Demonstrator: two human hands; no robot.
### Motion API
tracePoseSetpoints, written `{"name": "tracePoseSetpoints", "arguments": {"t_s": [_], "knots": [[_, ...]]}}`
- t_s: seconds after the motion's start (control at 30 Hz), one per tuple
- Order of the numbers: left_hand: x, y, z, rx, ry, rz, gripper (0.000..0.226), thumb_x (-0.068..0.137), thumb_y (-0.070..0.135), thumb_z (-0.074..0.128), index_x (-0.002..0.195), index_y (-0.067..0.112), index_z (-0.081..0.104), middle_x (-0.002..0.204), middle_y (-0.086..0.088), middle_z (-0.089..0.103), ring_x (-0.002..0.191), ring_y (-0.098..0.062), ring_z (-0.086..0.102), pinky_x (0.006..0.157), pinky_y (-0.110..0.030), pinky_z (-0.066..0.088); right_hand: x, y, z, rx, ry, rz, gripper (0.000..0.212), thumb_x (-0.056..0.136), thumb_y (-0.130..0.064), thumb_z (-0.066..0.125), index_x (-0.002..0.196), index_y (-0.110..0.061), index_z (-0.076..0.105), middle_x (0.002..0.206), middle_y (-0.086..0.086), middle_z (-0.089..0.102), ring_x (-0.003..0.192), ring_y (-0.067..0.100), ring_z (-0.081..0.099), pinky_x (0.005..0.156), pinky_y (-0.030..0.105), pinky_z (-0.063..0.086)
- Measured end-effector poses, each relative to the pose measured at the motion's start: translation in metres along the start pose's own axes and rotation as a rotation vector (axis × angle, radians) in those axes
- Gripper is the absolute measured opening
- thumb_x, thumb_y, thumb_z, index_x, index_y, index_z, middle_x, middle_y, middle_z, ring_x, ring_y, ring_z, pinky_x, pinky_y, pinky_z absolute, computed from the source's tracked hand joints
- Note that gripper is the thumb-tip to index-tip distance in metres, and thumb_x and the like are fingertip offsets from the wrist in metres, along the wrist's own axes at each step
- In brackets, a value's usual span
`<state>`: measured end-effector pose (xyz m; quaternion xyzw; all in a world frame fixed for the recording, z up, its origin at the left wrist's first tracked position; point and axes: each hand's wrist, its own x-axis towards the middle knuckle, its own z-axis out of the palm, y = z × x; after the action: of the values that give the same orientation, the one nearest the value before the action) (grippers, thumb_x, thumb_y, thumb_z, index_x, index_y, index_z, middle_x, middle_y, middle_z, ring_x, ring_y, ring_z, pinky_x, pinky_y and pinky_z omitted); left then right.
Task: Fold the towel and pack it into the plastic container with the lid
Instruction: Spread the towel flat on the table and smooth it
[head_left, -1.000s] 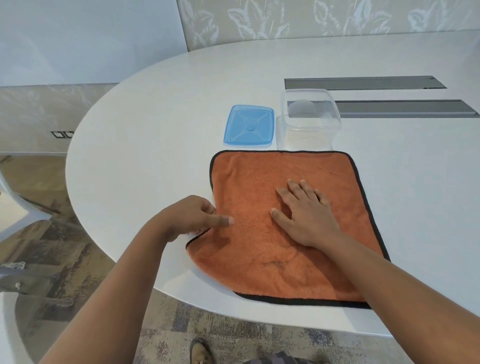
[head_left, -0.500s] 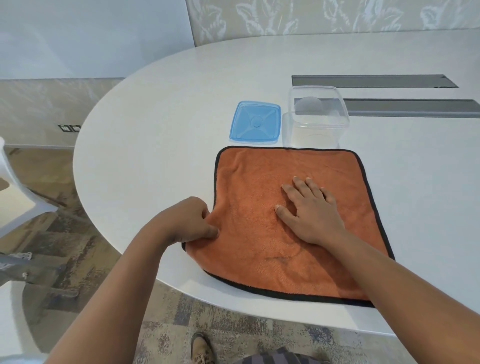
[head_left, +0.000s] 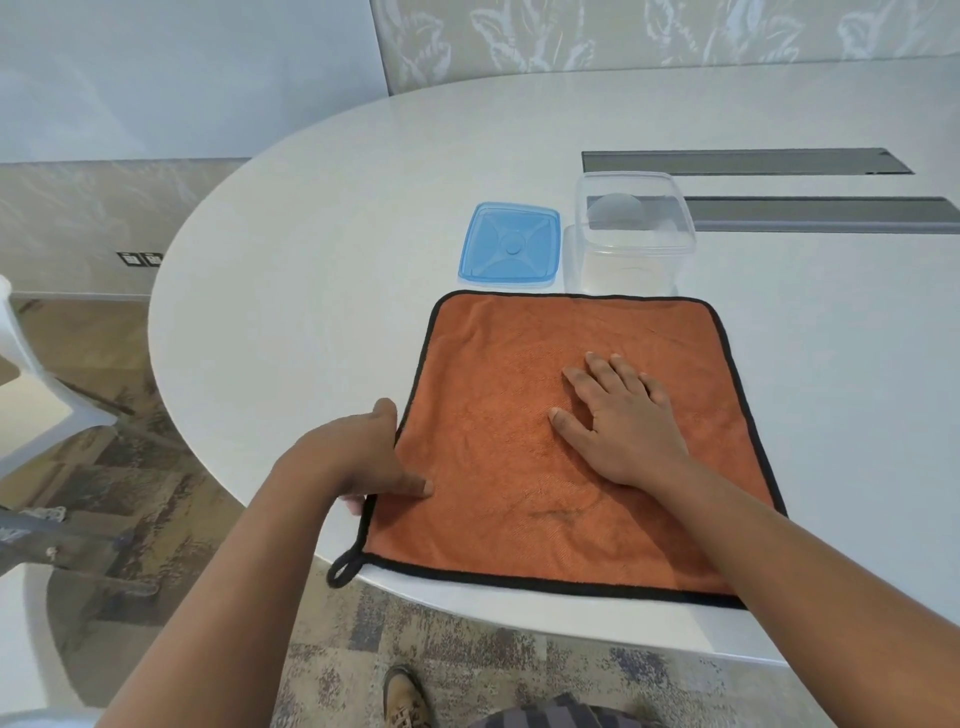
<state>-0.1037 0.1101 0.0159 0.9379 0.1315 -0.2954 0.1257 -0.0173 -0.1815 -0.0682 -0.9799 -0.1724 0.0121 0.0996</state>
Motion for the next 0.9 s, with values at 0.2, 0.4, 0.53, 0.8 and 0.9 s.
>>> {"name": "tracePoseSetpoints", "arguments": {"t_s": [0.2,0.4,0.53,0.8,0.9], "knots": [[0.007,0.018,0.009,0.142,0.538,0.063,0.093,0.070,0.085,0.061,0.136,0.026,0.033,0.125,-0.004,0.055,0.111,-0.031,0.058,0.079,-0.043,0.048,-0.004,0.001,0.001,0.019,0.005,-0.006,0.079,0.093,-0.079,0.015,0.158,-0.036,0.028,0.171,-0.001,0.015,0.158,0.021,0.004,0.123,0.048,0.004],[0.028,0.071,0.064,0.116,0.535,0.461,0.083,0.088,0.087,0.006,0.159,0.043,0.012,0.171,0.004,0.014,0.156,-0.028,0.009,0.122,-0.054,0.010,-0.014,0.011,-0.003,-0.034,0.052,0.028,0.084,0.092,-0.082,0.006,0.160,-0.037,0.023,0.172,-0.001,0.009,0.158,0.022,-0.004,0.123,0.053,-0.001],[0.044,0.074,0.088,0.158,0.473,0.451,0.092,0.078,0.097,0.006,0.157,0.052,-0.005,0.172,0.006,-0.005,0.156,-0.029,-0.013,0.118,-0.060,-0.013,-0.017,0.022,-0.003,-0.051,-0.069,0.058,0.089,0.084,-0.089,-0.002,0.160,-0.044,0.000,0.172,-0.005,-0.004,0.157,0.022,-0.009,0.122,0.057,-0.004],[0.046,0.076,0.075,0.249,0.266,0.404,0.120,0.054,0.111,0.013,0.151,0.051,-0.025,0.168,0.007,-0.025,0.152,-0.029,-0.030,0.113,-0.068,-0.019,-0.020,0.027,-0.002,-0.051,-0.087,0.089,0.091,0.082,-0.091,0.001,0.160,-0.044,-0.003,0.172,-0.005,-0.007,0.157,0.022,-0.012,0.122,0.057,-0.004],[0.046,0.082,0.068,0.279,0.130,0.375,0.126,0.048,0.113,0.016,0.147,0.052,-0.032,0.165,0.006,-0.034,0.149,-0.030,-0.036,0.114,-0.068,-0.019,-0.021,0.030,-0.003,-0.026,-0.138,0.084,0.093,0.079,-0.093,0.001,0.159,-0.046,-0.006,0.171,-0.007,-0.012,0.156,0.021,-0.016,0.121,0.057,-0.008]]}}
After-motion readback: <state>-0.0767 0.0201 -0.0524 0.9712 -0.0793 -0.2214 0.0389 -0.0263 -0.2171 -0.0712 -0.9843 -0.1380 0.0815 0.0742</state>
